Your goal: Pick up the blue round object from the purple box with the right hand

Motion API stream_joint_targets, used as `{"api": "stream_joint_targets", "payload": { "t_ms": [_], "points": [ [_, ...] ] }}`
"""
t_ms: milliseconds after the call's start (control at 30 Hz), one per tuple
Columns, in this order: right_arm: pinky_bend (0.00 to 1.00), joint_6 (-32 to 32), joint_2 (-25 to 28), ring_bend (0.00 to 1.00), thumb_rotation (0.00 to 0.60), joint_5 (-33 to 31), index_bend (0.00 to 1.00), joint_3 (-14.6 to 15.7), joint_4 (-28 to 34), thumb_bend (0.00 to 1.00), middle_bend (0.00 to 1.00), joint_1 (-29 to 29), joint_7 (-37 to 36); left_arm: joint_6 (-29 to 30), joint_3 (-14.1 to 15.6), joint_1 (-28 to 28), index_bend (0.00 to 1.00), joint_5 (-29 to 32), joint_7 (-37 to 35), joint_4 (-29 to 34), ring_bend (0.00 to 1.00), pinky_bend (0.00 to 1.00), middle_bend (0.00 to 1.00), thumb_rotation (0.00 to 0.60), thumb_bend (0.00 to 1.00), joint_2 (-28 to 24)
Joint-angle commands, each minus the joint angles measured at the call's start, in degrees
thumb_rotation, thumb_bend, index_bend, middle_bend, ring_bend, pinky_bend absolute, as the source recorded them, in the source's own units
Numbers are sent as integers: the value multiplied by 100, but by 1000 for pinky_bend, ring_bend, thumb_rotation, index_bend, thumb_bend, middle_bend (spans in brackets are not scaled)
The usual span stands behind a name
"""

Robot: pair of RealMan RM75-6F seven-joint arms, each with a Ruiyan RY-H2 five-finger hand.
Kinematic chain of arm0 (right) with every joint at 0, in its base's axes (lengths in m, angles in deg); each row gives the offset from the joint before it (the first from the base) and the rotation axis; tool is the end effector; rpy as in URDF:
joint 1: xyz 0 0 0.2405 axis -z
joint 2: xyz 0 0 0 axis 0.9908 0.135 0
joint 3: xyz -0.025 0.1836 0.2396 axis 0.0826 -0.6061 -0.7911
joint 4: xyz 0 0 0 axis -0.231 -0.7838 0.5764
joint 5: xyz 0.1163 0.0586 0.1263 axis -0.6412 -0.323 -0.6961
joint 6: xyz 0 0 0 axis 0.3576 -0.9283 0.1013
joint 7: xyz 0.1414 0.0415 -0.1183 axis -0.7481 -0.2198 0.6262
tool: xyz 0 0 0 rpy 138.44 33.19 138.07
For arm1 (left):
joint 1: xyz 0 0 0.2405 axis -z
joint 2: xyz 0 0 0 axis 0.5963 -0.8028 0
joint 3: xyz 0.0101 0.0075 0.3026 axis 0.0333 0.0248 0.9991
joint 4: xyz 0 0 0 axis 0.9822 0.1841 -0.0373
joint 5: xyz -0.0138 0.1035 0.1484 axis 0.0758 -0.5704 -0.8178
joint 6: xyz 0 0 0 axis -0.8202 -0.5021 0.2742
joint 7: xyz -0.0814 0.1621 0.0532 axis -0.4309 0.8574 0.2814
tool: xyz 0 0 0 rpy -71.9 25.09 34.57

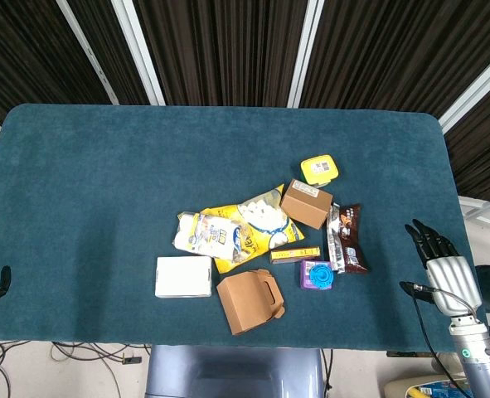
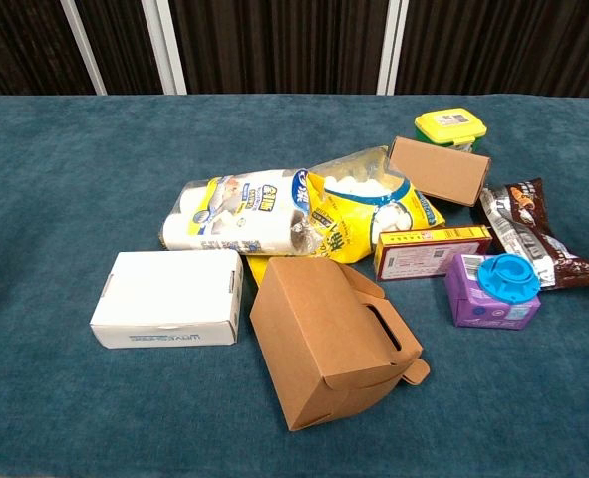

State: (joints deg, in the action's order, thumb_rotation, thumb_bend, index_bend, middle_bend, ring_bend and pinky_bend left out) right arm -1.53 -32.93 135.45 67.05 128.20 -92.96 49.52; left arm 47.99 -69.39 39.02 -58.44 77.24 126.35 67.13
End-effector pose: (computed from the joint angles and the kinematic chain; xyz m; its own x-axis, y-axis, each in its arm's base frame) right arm -0.3286 -0.2653 0.1753 0.4031 0.0465 0.9140 -0.8996 -0.1630 0.4051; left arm -0.3496 0.2191 0.2256 0.3319 -0.1003 0.9380 0.9427 0.0702 -0.3261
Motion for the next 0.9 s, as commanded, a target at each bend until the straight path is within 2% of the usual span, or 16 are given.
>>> {"api": "stream_joint_targets", "payload": {
  "t_ms": [33,900],
  "points": [
    [210,7,-3,116,600,0,0,-2,1,126,68,-2,12,-2,-1,1,0,2,-4,4,18,16,0,600,464,-2],
    [210,210,76,116,600,113,0,89,-4,127,68,-77,-344,-16,10,1,0,0,-15,-5,18,16,0,600,464,4]
  ]
}}
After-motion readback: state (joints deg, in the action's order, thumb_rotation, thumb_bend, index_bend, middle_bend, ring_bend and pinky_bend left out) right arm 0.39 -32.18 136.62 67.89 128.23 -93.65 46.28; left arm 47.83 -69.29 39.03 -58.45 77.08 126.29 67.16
